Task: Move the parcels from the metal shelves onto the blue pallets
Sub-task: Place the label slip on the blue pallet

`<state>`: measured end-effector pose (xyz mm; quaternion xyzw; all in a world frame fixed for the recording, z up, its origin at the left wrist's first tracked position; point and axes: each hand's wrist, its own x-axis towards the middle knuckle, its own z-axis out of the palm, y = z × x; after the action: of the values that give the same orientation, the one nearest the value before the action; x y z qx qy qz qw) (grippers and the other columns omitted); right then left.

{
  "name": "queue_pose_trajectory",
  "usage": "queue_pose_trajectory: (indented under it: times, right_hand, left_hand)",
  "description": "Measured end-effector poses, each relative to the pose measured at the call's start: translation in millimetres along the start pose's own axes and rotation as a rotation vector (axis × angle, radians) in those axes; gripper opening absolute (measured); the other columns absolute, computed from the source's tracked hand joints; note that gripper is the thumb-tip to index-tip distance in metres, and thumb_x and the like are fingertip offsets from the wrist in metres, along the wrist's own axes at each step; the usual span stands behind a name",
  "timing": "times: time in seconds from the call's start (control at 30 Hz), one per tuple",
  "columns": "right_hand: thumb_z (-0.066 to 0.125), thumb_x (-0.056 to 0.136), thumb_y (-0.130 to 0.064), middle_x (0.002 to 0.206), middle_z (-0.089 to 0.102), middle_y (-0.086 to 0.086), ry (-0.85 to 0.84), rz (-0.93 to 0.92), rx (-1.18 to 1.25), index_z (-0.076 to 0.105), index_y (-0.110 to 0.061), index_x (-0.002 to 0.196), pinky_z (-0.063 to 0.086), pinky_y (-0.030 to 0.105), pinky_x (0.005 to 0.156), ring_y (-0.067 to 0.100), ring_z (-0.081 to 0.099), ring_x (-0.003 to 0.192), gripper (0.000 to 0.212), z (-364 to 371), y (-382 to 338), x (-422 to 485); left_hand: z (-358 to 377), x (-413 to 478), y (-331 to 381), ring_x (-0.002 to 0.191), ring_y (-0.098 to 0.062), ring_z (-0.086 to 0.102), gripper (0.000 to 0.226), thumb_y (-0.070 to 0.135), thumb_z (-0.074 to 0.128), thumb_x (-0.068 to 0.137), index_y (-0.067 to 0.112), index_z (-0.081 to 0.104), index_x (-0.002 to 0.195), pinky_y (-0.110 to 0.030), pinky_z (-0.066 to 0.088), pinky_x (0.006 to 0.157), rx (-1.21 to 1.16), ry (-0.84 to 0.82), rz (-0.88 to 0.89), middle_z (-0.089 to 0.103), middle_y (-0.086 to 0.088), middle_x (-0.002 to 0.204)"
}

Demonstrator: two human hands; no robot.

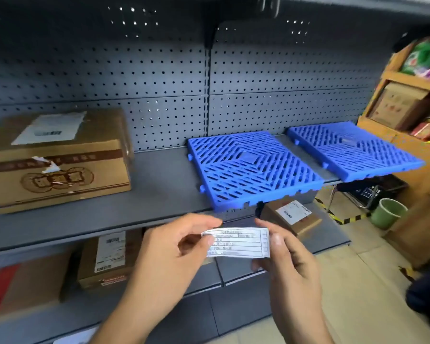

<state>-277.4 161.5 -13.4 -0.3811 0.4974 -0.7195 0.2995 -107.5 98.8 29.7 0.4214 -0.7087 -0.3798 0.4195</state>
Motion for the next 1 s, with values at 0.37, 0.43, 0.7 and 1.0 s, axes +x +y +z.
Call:
queue_pose_trajectory:
  times: [0.37,0.43,0.7,1.0]
  right_hand:
    - [0.068,0.080,-0.031,0.063,0.064,0.003,-0.043,0.076,-0.013,0.081,-0.019,0.084,0.043,0.017,0.056,0.007,0.053,0.058,0.018,-122,-20,38]
    - [0.070,0.081,-0.027,0.063,0.064,0.001,-0.045,0.067,-0.015,0.080,-0.019,0.084,0.044,0.016,0.057,0.007,0.053,0.058,0.013,-135,-22,44]
    - [0.074,0.079,-0.023,0.063,0.065,-0.004,-0.101,0.028,-0.047,0.079,-0.027,0.079,0.044,0.014,0.061,0.004,0.052,0.060,0.007,-149,-20,62]
    - [0.075,0.087,-0.006,0.070,0.067,-0.005,-0.055,0.039,-0.097,0.073,-0.015,0.078,0.046,0.018,0.065,0.006,0.057,0.065,0.013,-135,8,116]
  left_hand:
    - [110,-5,57,0.092,-0.003,0.072,0.039,0.006,0.071,0.090,0.044,0.073,0.100,-0.024,0.055,0.084,0.120,0.039,0.039,0.076,0.023,0.096]
    - [123,-7,61,0.093,-0.007,0.073,0.039,0.008,0.071,0.090,0.045,0.072,0.102,-0.030,0.056,0.085,0.114,0.048,0.020,0.076,0.022,0.096]
    - [136,2,63,0.090,-0.005,0.072,0.034,0.005,0.071,0.089,0.039,0.075,0.094,-0.026,0.056,0.083,0.108,0.099,-0.044,0.076,0.019,0.094]
    - [139,61,39,0.088,-0.003,0.072,0.031,0.003,0.071,0.090,0.033,0.077,0.092,-0.019,0.055,0.078,0.074,0.067,-0.048,0.076,0.021,0.092]
